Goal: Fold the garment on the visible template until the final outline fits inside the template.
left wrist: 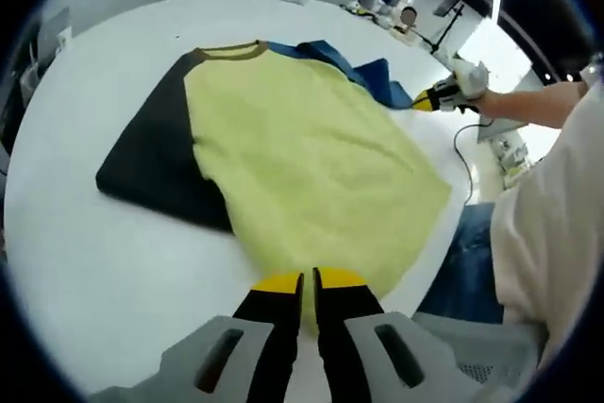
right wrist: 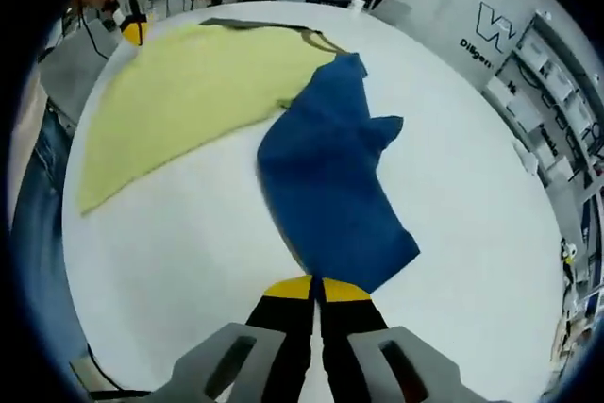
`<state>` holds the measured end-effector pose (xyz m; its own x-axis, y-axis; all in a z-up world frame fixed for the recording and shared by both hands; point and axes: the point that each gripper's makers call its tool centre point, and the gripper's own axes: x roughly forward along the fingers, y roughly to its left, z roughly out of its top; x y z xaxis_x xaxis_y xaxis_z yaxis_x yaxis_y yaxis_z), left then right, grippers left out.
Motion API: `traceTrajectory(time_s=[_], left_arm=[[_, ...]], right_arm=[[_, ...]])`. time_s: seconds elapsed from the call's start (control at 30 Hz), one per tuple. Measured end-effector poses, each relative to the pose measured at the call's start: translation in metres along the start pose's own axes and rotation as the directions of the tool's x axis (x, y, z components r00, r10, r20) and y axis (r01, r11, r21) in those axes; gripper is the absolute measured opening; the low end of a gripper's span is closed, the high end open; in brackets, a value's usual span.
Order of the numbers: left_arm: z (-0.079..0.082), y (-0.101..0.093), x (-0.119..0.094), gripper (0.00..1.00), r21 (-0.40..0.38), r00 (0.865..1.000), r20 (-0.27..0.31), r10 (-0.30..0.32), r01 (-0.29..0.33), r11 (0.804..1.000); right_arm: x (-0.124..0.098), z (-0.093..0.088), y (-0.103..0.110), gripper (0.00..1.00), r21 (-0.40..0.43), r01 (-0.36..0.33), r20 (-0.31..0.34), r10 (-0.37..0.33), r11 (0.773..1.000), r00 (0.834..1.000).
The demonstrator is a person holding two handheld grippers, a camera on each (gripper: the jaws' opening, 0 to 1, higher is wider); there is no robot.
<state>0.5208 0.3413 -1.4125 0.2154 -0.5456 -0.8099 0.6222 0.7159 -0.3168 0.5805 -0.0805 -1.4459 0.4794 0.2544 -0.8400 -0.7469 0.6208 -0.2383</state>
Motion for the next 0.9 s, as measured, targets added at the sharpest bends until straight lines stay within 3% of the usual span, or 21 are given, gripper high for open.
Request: traceTrajectory(time_s=[0.17, 0.27, 0.37, 0.43, 0.6, 0.67, 0.77, 0.8, 0.83, 0.9], left_arm=[[0.003, 0.001, 0.003, 0.04, 0.003, 1.000, -0.001, -0.010, 0.010, 1.000], [0.006, 0.003, 0.004, 0.03, 0.004, 1.000, 0.004, -0.012, 0.012, 1.000], [0.007, 0.006, 0.004, 0.02, 0.000, 1.000, 0.009, -0.012, 0.012, 1.000], [0.007, 0.008, 0.004, 0.02, -0.002, 1.000, 0.010, -0.013, 0.013, 1.000], [0.011, 0.008, 0.005, 0.02, -0.005, 1.000, 0.021, -0.014, 0.014, 1.000], [0.013, 0.007, 0.006, 0.02, -0.002, 1.000, 0.024, -0.016, 0.016, 1.000], [0.014, 0.005, 0.008, 0.02, 0.005, 0.999, 0.023, -0.022, 0.022, 1.000], [0.015, 0.004, 0.008, 0.02, 0.006, 0.999, 0.023, -0.023, 0.023, 1.000], [0.015, 0.004, 0.009, 0.02, 0.007, 0.999, 0.023, -0.024, 0.024, 1.000], [0.016, 0.004, 0.009, 0.02, 0.011, 0.999, 0.023, -0.024, 0.024, 1.000]], right_arm=[[-0.004, -0.002, -0.018, 0.00, 0.064, 0.011, -0.004, -0.011, 0.998, 1.000], [-0.011, 0.015, -0.029, 0.00, 0.161, -0.036, 0.078, 0.024, 0.986, 0.997], [-0.022, 0.027, -0.032, 0.00, 0.155, -0.092, 0.119, 0.074, 0.984, 0.990], [-0.029, 0.030, -0.036, 0.00, 0.122, -0.091, 0.123, 0.076, 0.988, 0.990], [-0.044, 0.050, -0.037, 0.00, 0.164, -0.165, 0.198, 0.131, 0.973, 0.971], [-0.055, 0.067, -0.028, 0.00, 0.197, -0.246, 0.267, 0.190, 0.949, 0.945], [-0.070, 0.083, -0.022, 0.00, 0.193, -0.307, 0.304, 0.241, 0.932, 0.922], [-0.074, 0.089, -0.022, 0.00, 0.226, -0.340, 0.337, 0.254, 0.913, 0.907], [-0.081, 0.100, -0.022, 0.00, 0.260, -0.385, 0.390, 0.268, 0.886, 0.881], [-0.090, 0.110, -0.032, 0.00, 0.309, -0.411, 0.445, 0.252, 0.858, 0.860]])
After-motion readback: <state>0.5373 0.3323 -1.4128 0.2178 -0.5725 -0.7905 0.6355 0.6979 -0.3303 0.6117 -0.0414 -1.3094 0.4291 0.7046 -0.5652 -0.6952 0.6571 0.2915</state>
